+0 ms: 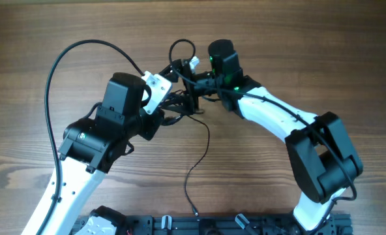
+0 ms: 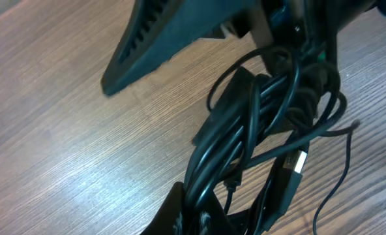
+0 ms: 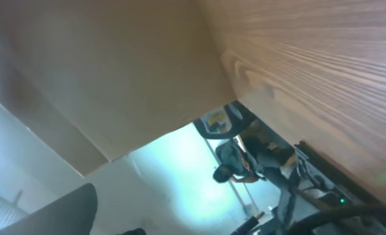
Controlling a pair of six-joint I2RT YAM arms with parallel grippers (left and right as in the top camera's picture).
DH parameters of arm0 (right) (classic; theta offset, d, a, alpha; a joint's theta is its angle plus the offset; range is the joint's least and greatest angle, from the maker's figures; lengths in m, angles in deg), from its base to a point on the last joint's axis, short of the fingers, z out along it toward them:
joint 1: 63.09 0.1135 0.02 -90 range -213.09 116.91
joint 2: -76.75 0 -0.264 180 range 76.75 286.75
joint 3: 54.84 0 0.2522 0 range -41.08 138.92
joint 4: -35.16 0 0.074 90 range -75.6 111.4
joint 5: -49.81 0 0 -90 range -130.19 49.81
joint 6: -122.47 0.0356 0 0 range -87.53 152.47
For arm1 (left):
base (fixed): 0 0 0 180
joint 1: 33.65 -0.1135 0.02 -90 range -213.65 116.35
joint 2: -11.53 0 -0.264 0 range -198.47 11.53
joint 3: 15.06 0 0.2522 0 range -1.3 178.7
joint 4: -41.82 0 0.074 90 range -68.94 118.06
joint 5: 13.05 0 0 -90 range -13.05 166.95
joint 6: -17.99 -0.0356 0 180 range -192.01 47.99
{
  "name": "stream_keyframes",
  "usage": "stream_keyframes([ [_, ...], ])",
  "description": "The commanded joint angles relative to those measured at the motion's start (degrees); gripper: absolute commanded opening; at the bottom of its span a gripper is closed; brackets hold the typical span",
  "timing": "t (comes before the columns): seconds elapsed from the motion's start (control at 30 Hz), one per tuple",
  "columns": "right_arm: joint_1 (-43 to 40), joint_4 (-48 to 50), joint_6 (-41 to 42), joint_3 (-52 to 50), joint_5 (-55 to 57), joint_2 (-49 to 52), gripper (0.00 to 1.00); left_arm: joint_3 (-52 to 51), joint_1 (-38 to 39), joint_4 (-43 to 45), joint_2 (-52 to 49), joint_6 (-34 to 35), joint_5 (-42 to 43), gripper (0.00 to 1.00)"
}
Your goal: Untangle cables
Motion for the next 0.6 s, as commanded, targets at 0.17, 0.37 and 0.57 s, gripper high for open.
stream_keyframes([
  [0.17,-5.7,20.5,-23.4,0.6,-1.4,0.9,0.05,0.7,-1.4,-2.2,0.8,7.5,0.9,0.04],
  [0.37,-9.3,20.1,-42.4,0.6,0.2,-2.6,0.05,0.7,-6.1,-2.1,-1.0,25.4,9.1,0.04],
  [0.57,-6.3,-21.7,-70.7,0.6,23.9,-16.5,0.05,0.7,-6.1,1.3,-9.2,39.6,10.5,0.04],
])
